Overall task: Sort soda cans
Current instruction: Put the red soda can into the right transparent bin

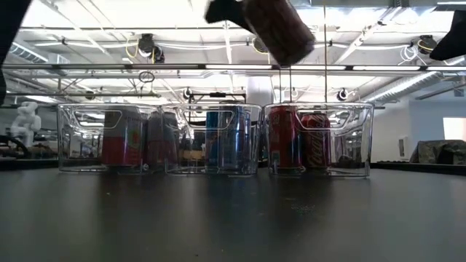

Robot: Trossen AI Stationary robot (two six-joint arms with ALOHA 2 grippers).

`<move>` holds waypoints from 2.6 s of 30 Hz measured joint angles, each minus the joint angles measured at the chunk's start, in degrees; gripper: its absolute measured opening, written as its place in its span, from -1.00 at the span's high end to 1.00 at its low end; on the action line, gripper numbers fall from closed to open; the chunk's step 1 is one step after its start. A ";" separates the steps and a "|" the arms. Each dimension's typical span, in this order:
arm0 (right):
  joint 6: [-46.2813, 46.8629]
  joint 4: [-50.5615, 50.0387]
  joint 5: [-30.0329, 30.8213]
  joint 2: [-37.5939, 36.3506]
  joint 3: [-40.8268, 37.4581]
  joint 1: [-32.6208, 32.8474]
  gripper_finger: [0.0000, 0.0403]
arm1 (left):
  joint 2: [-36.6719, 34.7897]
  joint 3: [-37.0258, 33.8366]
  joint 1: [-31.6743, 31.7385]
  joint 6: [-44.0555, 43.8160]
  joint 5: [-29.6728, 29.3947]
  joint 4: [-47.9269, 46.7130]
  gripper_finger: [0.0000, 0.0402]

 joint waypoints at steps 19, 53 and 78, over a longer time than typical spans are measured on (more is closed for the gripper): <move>4.99 -0.58 5.37 0.02 0.00 -0.09 -0.75 | 18.28 19.56 6.61 14.64 6.00 -6.63 -0.53; 5.47 -4.67 4.83 0.02 0.00 -0.07 -0.75 | 16.10 20.46 -0.47 13.55 5.82 -8.67 -0.53; 4.53 -3.61 1.68 0.02 0.00 1.94 -0.75 | 26.72 20.07 -5.94 2.96 3.74 -17.95 -0.53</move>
